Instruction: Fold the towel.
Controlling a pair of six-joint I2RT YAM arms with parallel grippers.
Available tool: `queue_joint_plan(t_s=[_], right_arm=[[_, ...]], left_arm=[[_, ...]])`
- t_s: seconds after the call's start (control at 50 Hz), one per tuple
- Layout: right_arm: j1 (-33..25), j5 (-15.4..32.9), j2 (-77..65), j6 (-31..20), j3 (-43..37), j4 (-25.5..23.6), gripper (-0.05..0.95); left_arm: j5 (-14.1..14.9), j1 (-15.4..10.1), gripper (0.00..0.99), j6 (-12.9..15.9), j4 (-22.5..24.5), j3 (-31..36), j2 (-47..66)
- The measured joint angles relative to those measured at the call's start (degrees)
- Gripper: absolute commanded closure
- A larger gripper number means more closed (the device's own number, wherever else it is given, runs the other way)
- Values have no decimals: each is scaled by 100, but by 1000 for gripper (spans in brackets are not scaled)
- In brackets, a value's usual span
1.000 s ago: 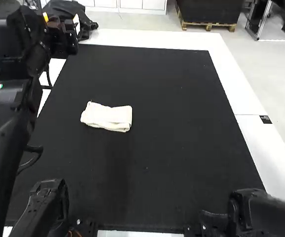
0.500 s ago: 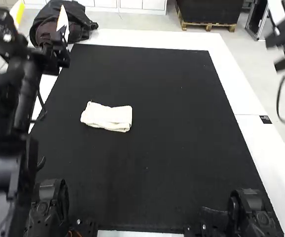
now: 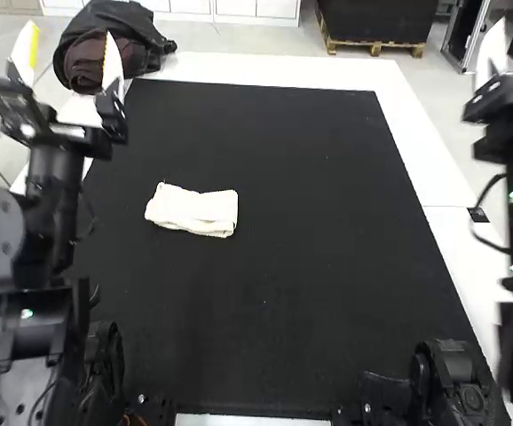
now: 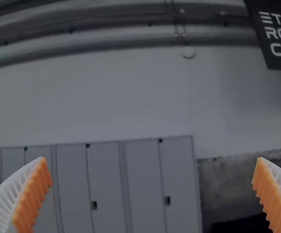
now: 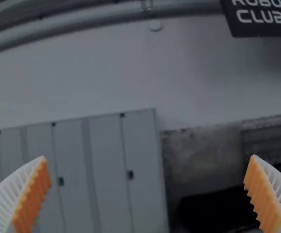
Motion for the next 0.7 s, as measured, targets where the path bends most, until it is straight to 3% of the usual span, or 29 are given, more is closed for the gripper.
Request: queue_joint_plan(t_s=[0.1, 0.18, 0.24, 0.4, 0.52, 0.62, 0.7], right_arm=[[0, 63, 4, -411, -1067, 848, -21], [0, 98, 7, -667, -1845, 1788, -21], [0, 162, 4, -852, -2282, 2109, -21], [0, 343, 15, -846, -2380, 1172, -21], [0, 398, 9, -614, -2380, -105, -21], [0, 376, 13, -498, -2387, -1246, -20], [0, 319, 7, -457, -2385, -1307, -20]], left_arm=[[101, 0, 28, 234, 310, -645, 2], [127, 0, 28, 385, 348, -1003, 2], [125, -2, 28, 452, 262, -1161, 0], [37, -2, 28, 525, -579, -1163, 2], [-227, 0, 28, 313, -1318, -1163, 2], [-420, 0, 28, 98, -2240, -1161, 0], [-503, -2, 28, 2, -2822, -1163, 2]])
